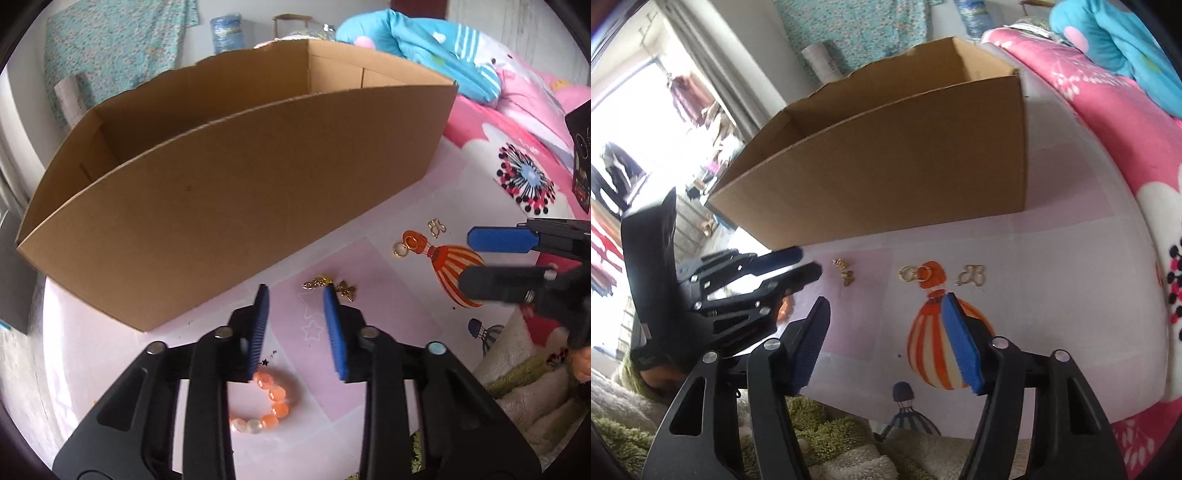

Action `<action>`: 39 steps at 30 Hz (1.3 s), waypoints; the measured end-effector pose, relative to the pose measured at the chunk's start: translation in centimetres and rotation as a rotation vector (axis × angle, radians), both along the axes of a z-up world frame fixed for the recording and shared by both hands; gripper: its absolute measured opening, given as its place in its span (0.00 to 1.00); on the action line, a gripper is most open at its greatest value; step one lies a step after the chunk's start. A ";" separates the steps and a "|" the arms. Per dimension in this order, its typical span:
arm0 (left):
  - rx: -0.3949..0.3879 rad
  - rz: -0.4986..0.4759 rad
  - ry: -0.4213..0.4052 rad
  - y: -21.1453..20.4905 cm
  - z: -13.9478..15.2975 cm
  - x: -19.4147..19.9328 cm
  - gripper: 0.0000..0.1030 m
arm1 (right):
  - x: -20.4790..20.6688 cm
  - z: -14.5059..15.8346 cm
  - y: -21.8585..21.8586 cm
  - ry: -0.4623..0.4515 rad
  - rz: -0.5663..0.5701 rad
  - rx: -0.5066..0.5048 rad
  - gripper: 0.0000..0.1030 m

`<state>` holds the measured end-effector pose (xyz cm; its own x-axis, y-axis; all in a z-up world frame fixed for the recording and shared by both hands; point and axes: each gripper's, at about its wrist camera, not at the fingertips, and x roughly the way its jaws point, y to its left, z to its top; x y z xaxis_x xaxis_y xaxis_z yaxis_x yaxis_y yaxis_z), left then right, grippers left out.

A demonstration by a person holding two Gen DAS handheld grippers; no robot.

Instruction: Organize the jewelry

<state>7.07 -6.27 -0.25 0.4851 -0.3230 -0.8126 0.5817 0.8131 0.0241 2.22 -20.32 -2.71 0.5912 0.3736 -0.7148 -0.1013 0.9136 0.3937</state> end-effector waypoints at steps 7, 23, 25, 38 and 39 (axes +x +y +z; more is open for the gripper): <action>0.011 -0.059 0.021 -1.0 -0.7 0.9 0.24 | 0.9 -0.3 1.3 0.023 0.045 0.016 0.56; -0.066 -0.068 0.109 -0.6 -1.1 2.2 0.03 | 1.7 -0.7 1.1 0.029 0.040 0.005 0.56; -0.092 -0.059 0.125 -0.2 -1.2 2.4 0.03 | 1.9 -0.7 1.4 0.029 0.035 0.007 0.56; -0.223 0.066 0.168 4.2 -0.5 3.1 0.01 | 2.9 0.2 4.6 -0.016 0.078 -0.082 0.47; -0.220 0.071 0.169 4.3 -0.5 3.2 0.01 | 3.2 0.2 5.2 -0.026 0.086 -0.112 0.46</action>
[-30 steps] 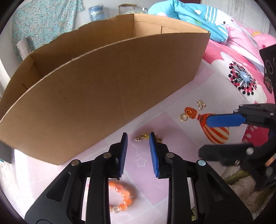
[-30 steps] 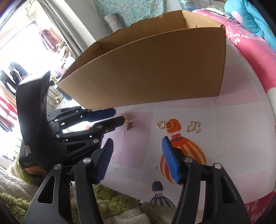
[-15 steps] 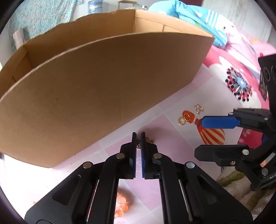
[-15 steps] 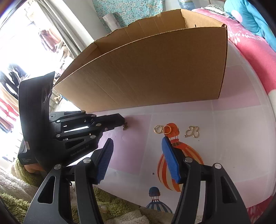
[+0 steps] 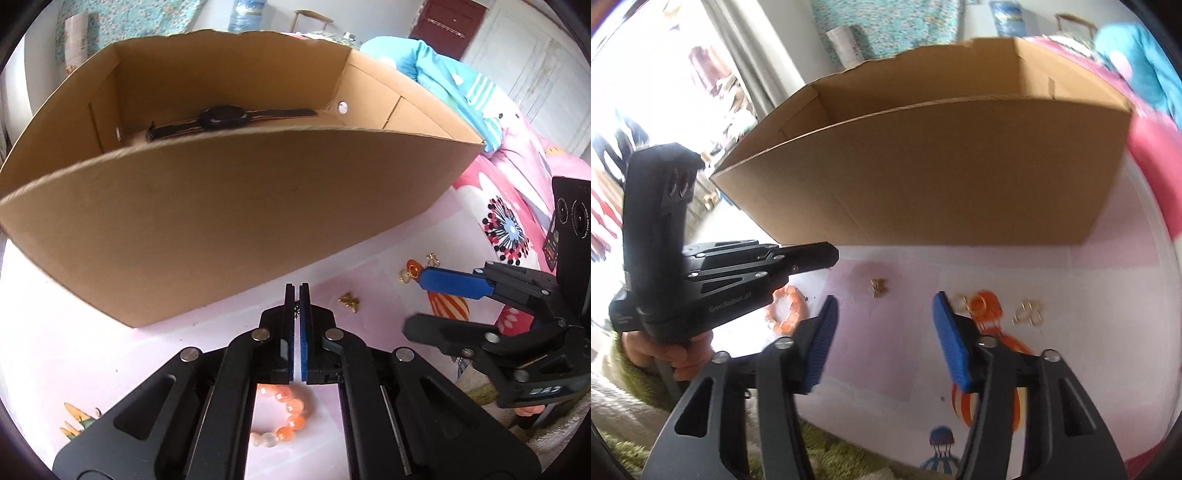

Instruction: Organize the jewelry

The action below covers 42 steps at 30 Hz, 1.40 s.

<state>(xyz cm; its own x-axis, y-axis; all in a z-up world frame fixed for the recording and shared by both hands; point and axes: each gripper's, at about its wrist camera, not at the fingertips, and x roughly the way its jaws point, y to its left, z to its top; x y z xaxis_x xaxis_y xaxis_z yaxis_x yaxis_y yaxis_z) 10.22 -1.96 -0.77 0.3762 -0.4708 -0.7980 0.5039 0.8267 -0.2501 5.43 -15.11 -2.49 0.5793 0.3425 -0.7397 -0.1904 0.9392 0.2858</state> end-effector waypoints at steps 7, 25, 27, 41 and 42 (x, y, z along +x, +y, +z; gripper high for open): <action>0.013 0.008 -0.030 0.4 0.2 -0.2 0.01 | 1.8 -0.6 2.2 0.011 0.055 -0.086 0.23; -0.016 -0.002 -0.033 0.7 -0.1 -0.3 0.01 | 2.9 -1.4 4.3 0.004 0.082 -0.248 0.06; -0.018 0.002 -0.033 0.8 -0.1 -0.3 0.01 | 2.9 -1.4 4.1 0.005 0.076 -0.242 0.06; -0.053 -0.006 -0.070 1.5 2.6 -2.1 0.01 | -1.3 1.9 1.0 -0.085 0.031 -0.181 0.06; -0.063 -0.012 -0.077 1.6 3.3 -2.5 0.01 | -1.6 2.4 1.0 -0.099 0.032 -0.174 0.06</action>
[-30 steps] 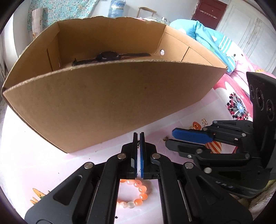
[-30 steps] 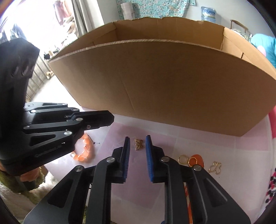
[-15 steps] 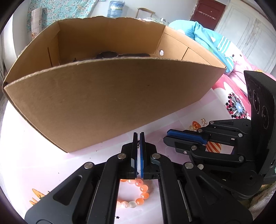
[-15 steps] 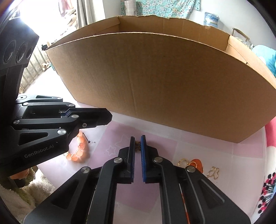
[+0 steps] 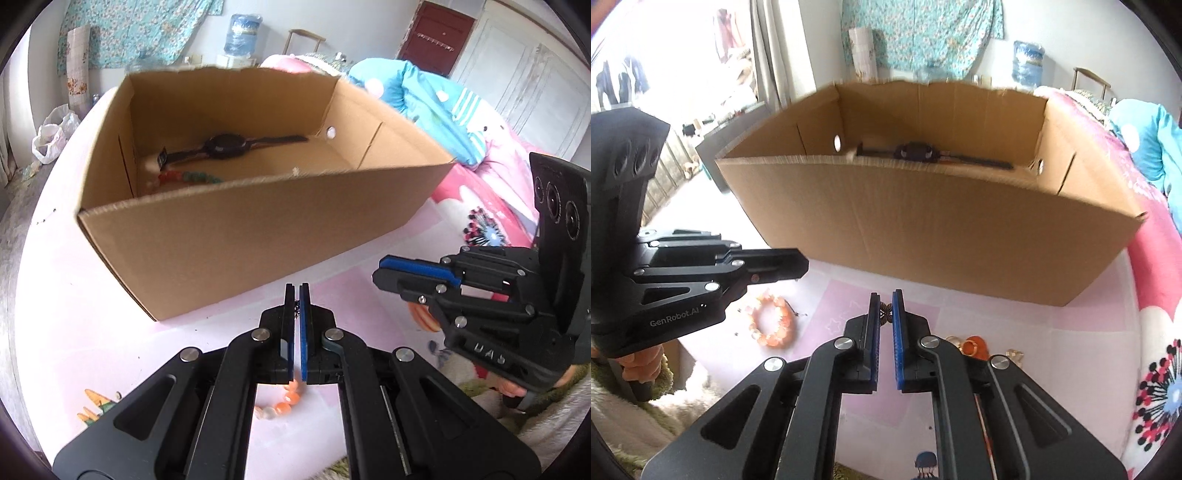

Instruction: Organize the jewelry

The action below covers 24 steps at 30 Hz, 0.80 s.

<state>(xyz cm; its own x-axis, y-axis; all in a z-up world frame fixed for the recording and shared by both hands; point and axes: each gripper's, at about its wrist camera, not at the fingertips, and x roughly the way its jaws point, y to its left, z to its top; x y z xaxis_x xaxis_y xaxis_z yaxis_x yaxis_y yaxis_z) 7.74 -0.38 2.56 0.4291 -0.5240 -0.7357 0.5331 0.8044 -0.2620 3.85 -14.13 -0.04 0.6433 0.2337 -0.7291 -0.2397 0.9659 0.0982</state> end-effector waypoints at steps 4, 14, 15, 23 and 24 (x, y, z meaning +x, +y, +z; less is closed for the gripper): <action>-0.065 -0.021 -0.021 0.1 2.9 -1.1 0.01 | -1.4 2.9 -2.0 -0.083 -0.001 0.035 0.06; -0.204 -0.103 -0.152 -2.2 10.8 -0.5 0.01 | 0.5 9.6 -6.1 -0.268 -0.012 0.165 0.06; -0.203 -0.103 -0.153 -2.7 11.0 0.2 0.02 | 1.3 10.0 -6.8 -0.269 -0.005 0.177 0.06; -0.129 -0.066 0.058 -5.6 8.6 9.7 0.02 | 8.6 8.5 -8.8 -0.108 0.028 0.165 0.06; -0.112 -0.065 0.103 -6.0 8.0 11.2 0.01 | 9.8 8.1 -8.7 -0.066 0.042 0.160 0.06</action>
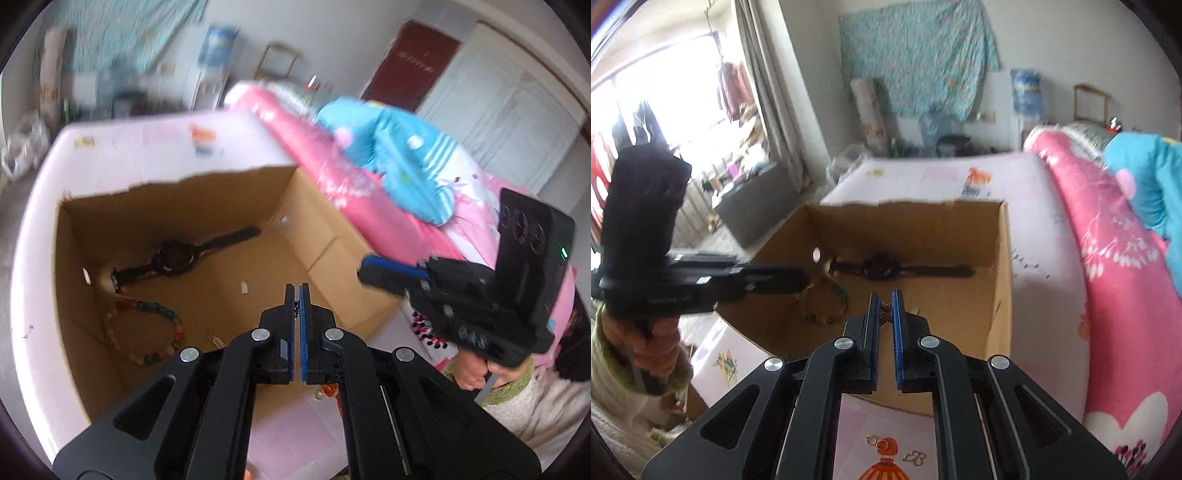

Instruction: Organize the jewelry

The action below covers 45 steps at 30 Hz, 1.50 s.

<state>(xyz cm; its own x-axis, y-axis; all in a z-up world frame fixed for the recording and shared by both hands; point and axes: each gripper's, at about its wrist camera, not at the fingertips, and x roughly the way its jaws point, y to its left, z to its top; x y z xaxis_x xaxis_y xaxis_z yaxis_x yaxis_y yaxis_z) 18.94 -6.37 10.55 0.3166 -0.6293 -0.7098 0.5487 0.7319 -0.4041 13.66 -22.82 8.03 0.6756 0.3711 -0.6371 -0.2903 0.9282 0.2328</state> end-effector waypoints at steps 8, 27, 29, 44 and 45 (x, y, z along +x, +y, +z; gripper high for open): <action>0.116 0.014 0.306 -1.5 -6.3 8.2 0.01 | 6.0 -2.6 2.3 0.212 0.104 -0.109 0.07; 0.127 0.123 0.312 -0.2 -5.9 10.4 0.22 | 7.6 -3.6 1.9 0.293 0.092 -0.166 0.07; 0.113 0.117 0.268 -0.1 -4.4 9.7 0.26 | 7.5 -3.4 1.6 0.288 0.080 -0.166 0.07; 0.041 0.060 -0.221 5.0 5.7 -5.0 0.78 | -2.1 4.7 -0.8 -0.098 -0.099 0.056 0.69; 0.033 0.053 -0.224 5.3 5.6 -6.0 0.79 | -3.2 5.0 -1.0 -0.124 -0.112 0.073 0.71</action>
<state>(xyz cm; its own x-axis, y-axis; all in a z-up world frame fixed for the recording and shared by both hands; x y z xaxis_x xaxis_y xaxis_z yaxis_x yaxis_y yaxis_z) 12.92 -1.04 16.14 0.5011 -0.5848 -0.6379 0.5823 0.7731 -0.2513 10.43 -23.83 13.01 0.7869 0.3318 -0.5202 -0.2172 0.9381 0.2698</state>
